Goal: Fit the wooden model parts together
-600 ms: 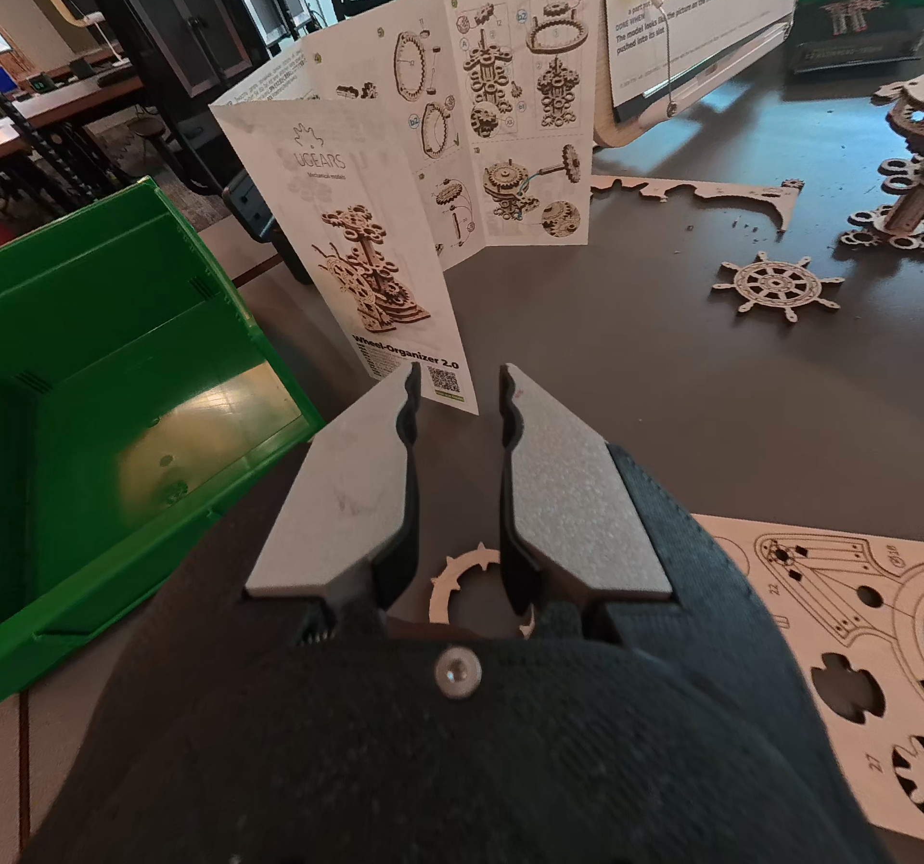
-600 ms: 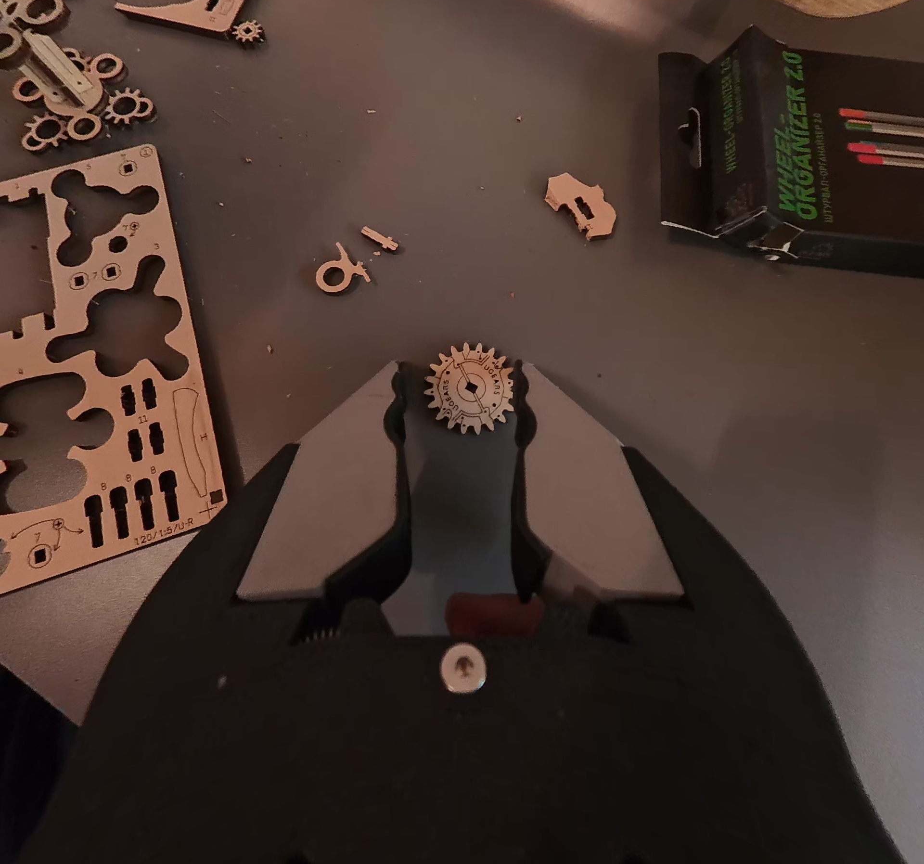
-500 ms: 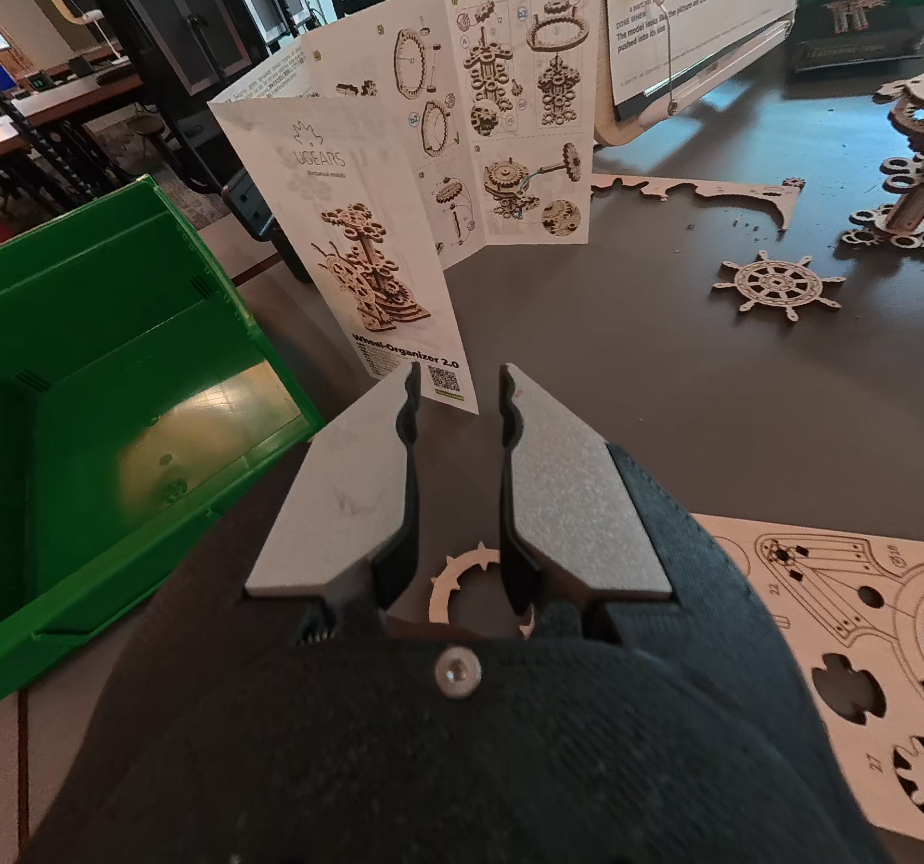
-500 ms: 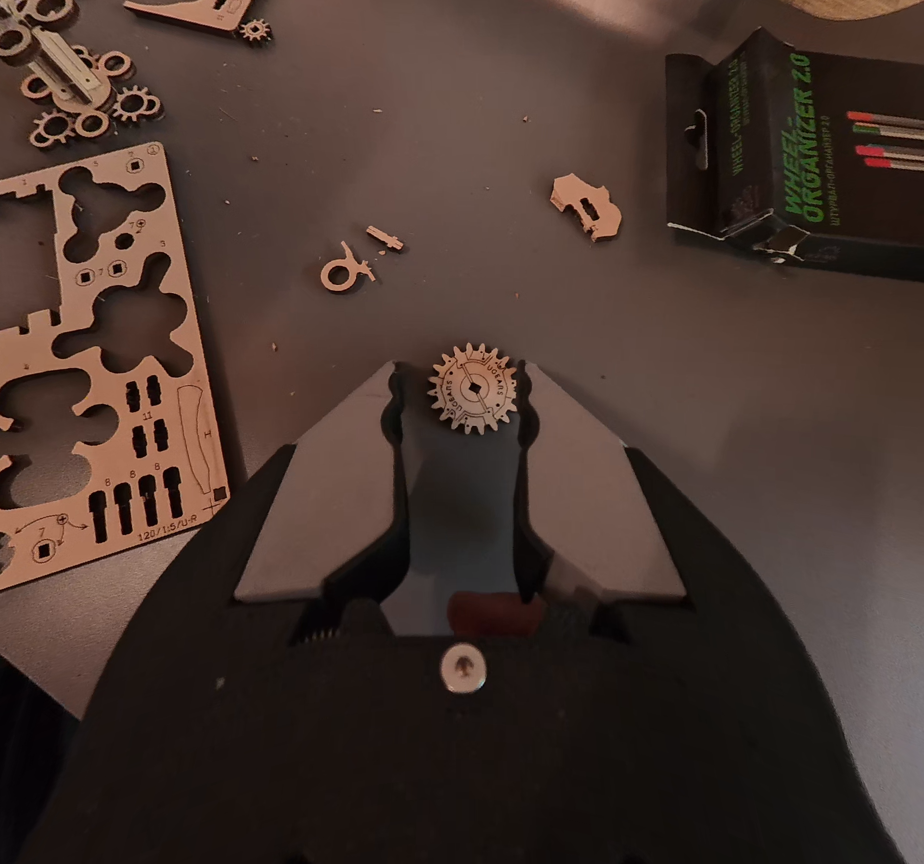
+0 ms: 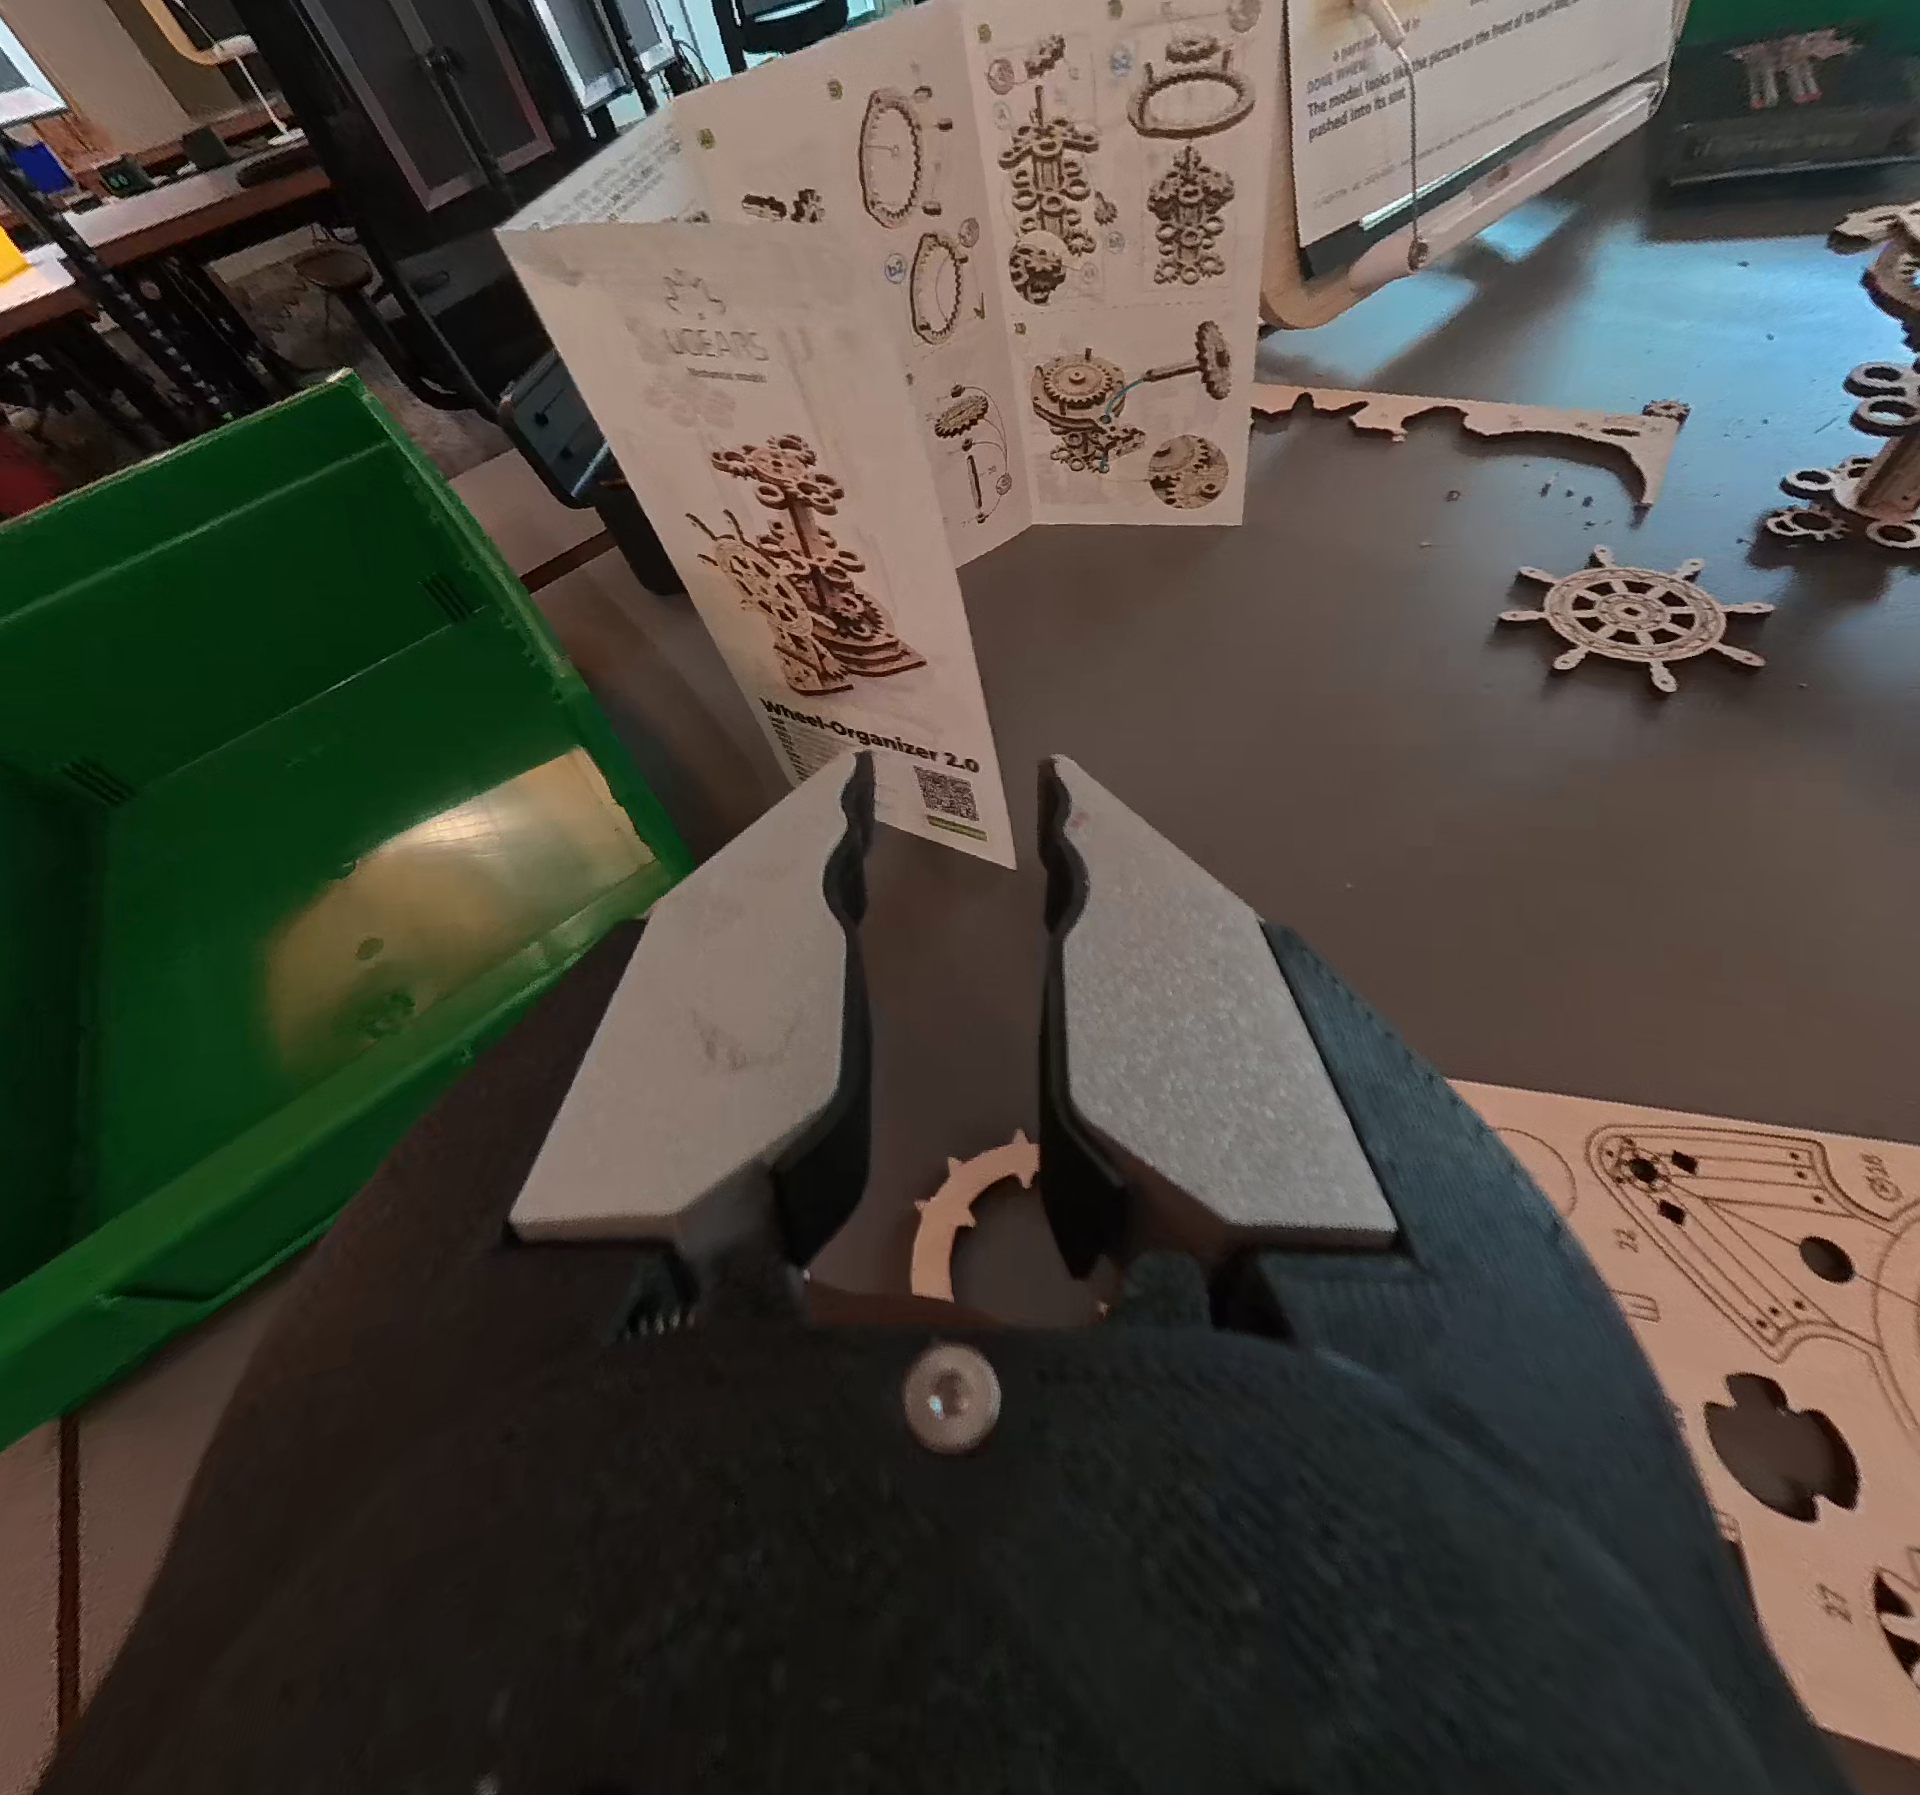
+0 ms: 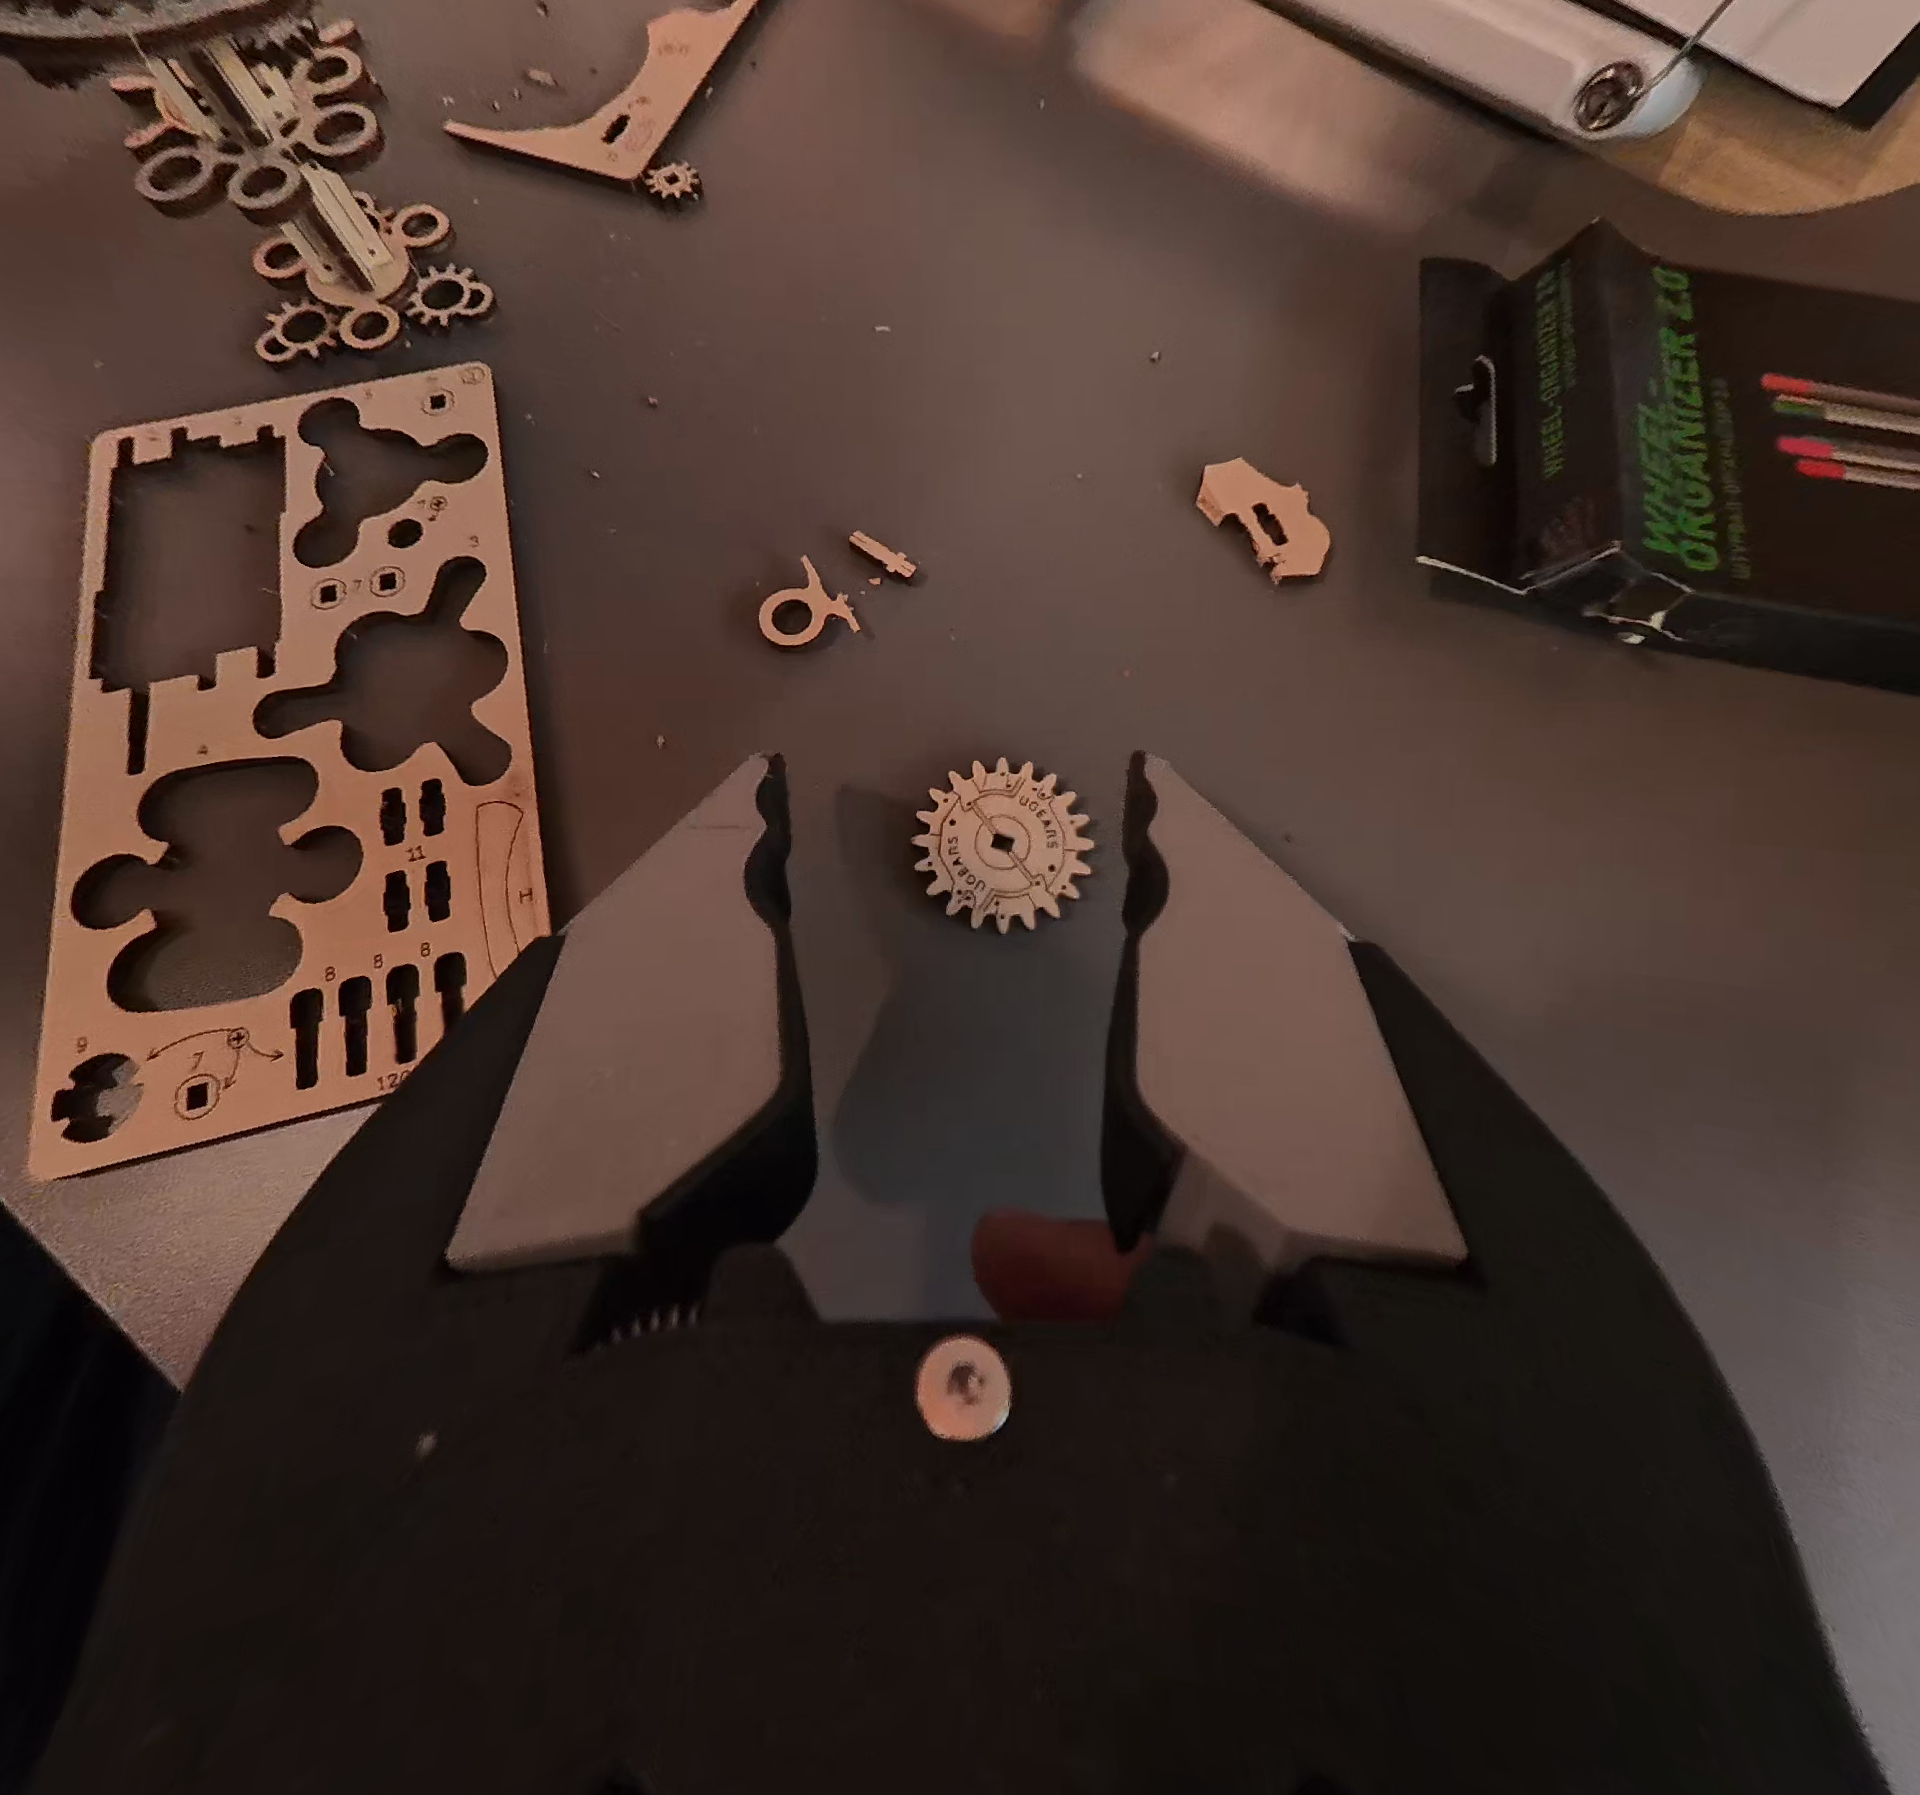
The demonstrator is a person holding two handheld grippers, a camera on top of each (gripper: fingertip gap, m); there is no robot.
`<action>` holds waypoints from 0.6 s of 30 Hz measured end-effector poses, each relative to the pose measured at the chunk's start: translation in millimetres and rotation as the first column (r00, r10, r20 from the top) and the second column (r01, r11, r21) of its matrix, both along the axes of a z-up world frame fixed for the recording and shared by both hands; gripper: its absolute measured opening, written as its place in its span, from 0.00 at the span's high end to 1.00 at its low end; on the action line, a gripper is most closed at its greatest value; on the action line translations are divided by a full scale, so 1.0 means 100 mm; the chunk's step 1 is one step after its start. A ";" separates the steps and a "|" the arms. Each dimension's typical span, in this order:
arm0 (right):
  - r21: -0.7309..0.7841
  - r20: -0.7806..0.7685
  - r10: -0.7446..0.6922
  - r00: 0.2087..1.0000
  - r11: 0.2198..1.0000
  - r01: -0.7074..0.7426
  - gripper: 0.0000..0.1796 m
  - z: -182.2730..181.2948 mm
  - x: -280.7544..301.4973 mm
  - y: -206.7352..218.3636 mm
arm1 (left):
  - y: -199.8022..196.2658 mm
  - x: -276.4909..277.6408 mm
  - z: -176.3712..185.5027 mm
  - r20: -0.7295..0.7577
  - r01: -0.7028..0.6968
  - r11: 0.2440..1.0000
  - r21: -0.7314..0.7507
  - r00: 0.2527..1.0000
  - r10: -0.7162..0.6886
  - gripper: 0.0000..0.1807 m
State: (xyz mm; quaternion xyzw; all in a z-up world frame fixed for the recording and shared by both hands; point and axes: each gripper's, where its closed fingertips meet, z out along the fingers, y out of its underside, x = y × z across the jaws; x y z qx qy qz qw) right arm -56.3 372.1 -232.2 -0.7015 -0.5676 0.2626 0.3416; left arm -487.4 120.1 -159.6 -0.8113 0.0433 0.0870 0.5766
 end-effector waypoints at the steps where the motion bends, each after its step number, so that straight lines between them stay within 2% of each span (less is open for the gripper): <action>1: 0.002 -0.010 -0.004 1.000 1.000 0.004 0.65 0.02 0.02 0.01 | 0.00 -0.01 0.00 0.003 -0.003 1.000 -0.001 1.000 0.003 0.84; 8: -0.010 -0.156 -0.086 0.984 0.996 0.085 0.59 0.27 0.29 0.15 | 0.02 -0.06 0.06 -0.025 -0.013 0.999 0.046 1.000 0.014 0.84; 12: 0.017 -0.214 -0.116 0.970 0.992 0.122 0.58 0.37 0.52 0.26 | 0.04 -0.13 0.00 0.032 -0.047 0.998 0.038 0.998 0.046 0.83; 18: 0.041 -0.313 -0.130 0.941 0.988 0.150 0.55 0.52 0.69 0.47 | -0.14 0.01 0.16 0.052 -0.108 0.992 0.068 0.993 0.104 0.82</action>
